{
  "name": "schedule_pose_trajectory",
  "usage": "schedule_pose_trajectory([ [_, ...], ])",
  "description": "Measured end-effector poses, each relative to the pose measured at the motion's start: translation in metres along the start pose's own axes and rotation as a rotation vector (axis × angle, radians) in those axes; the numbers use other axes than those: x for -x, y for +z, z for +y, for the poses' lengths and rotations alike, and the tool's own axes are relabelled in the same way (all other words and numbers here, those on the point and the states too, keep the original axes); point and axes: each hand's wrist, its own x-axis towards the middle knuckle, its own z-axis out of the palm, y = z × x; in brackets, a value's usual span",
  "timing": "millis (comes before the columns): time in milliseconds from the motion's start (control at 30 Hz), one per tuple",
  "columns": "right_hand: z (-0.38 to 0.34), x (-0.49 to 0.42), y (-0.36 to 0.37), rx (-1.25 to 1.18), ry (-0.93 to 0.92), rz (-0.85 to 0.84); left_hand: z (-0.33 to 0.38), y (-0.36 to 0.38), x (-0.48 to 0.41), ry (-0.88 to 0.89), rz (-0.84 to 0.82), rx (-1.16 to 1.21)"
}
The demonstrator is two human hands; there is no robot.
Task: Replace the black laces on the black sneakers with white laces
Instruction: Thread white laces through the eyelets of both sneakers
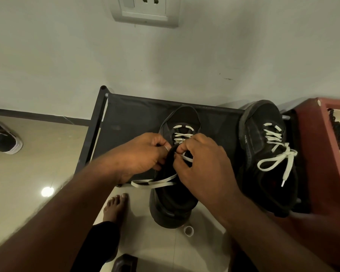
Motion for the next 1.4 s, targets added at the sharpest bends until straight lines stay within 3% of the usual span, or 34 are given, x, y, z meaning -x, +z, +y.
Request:
schedule_pose_trajectory([
  [100,-0.001,0.001,0.001,0.037,-0.014,-0.005,0.002,0.000,-0.001,-0.035,0.053,0.061],
  [433,0.001,0.002,0.004,0.056,-0.024,-0.004,0.010,0.001,-0.003,-0.051,0.216,0.589],
  [733,0.001,0.004,0.002,0.032,-0.034,-0.023,0.014,-0.007,-0.006,0.050,0.125,0.760],
  [800,0.001,0.003,0.002,0.025,-0.035,-0.026,0.012,-0.009,-0.006,0.073,0.141,0.634],
  [933,0.001,0.004,0.003,0.017,-0.037,-0.010,0.006,-0.003,-0.006,0.150,0.169,0.008],
  [1233,0.004,0.004,0.008,0.015,-0.056,0.020,0.002,-0.006,0.000,0.073,0.063,0.167],
  [1400,0.007,0.003,0.012,0.013,-0.062,0.053,-0.001,-0.011,0.003,0.082,-0.008,-0.027],
])
